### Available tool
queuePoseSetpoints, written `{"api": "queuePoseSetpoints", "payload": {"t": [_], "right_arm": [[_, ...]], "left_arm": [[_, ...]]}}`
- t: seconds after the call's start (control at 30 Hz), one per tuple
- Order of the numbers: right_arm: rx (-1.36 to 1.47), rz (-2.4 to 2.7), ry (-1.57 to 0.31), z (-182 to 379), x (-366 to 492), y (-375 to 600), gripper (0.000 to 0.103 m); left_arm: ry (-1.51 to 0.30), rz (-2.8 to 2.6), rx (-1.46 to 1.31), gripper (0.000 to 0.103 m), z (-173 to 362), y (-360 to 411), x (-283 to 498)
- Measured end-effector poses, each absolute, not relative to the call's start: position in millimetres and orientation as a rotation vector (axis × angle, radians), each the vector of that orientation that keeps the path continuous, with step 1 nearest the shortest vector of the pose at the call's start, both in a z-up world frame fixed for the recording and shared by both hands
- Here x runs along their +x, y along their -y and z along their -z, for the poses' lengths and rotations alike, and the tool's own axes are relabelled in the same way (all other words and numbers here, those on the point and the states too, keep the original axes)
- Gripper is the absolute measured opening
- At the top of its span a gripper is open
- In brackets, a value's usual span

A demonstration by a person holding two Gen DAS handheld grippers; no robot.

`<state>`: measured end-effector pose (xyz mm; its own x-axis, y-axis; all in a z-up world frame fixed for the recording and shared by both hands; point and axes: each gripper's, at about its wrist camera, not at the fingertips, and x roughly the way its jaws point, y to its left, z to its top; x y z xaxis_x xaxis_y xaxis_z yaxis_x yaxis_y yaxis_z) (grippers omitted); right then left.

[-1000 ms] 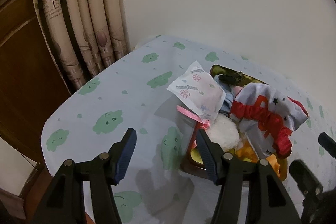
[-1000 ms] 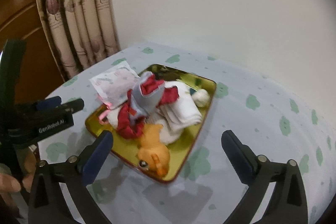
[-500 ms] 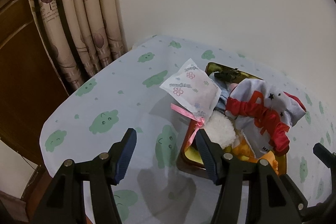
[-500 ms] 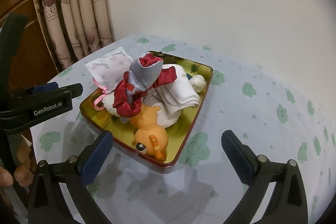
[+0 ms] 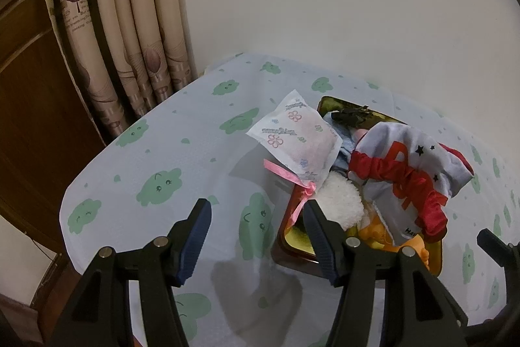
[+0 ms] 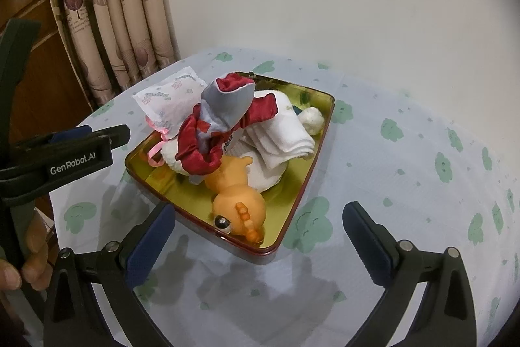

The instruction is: Organize soft objects

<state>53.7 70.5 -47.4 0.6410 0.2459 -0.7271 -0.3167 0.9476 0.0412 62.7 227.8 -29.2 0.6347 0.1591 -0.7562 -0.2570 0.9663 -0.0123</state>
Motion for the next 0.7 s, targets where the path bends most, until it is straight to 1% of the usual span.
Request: {"api": "queuePoseSetpoints", "payload": {"t": [0.7], "right_arm": [[-0.107,-0.325,-0.821,46.7,52.9,-73.9,0.102]], "left_arm": [[-0.852,-0.245,-0.119,0.060,30.9,-225.7,63.4]]}}
